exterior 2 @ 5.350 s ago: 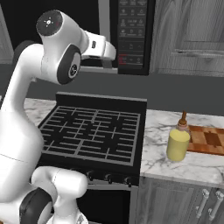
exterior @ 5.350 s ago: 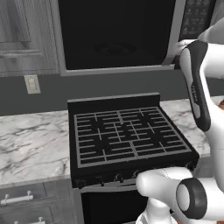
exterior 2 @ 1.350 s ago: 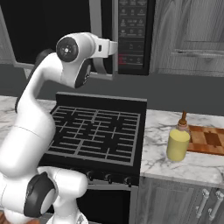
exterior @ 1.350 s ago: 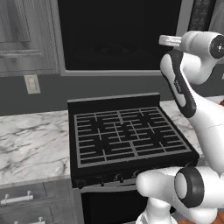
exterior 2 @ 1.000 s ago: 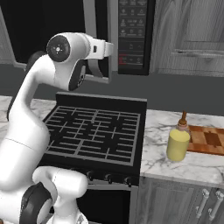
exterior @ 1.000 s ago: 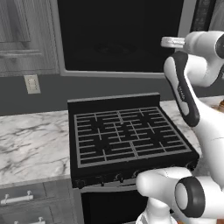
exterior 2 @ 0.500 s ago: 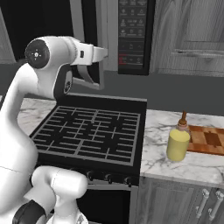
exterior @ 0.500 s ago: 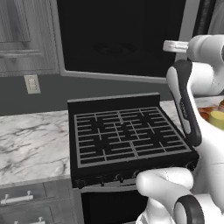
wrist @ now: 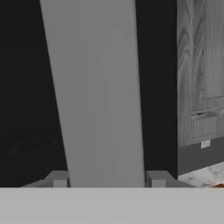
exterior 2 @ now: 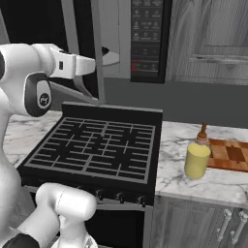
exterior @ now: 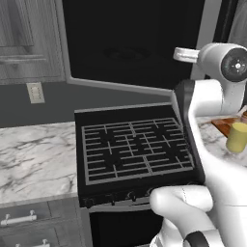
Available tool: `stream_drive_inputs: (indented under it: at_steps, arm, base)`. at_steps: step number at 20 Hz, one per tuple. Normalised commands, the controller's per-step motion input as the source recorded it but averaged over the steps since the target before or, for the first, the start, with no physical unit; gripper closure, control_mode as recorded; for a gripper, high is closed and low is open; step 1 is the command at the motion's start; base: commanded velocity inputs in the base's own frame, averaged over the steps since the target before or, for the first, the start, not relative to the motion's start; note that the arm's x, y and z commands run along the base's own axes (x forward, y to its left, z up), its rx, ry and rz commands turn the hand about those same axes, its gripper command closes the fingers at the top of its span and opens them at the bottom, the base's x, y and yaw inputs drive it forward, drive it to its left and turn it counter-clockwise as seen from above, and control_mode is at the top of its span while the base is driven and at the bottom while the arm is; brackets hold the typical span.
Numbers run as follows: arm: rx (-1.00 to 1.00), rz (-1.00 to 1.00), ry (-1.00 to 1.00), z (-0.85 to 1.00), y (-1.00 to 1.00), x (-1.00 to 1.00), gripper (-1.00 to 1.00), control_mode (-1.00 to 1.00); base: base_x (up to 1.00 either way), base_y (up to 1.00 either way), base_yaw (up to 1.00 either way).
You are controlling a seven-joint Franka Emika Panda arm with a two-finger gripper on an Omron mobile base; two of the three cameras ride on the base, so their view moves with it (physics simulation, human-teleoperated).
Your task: Retrieve the reheated potato from the microwave, then place the potato, cheese, and condiment on the cutting board.
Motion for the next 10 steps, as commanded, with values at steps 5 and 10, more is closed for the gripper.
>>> stream_drive_inputs:
  at_steps: [5, 10]
  arm:
    - [0.0, -0.1, 0.03, 0.31, 0.36, -0.51, 1.0, -1.0]
    - [0.0, 0.0, 0.08, 0.32, 0.39, -0.5, 1.0, -1.0]
  base:
    - [0.0, 0.0, 0.0]
    - [0.0, 0.0, 0.0]
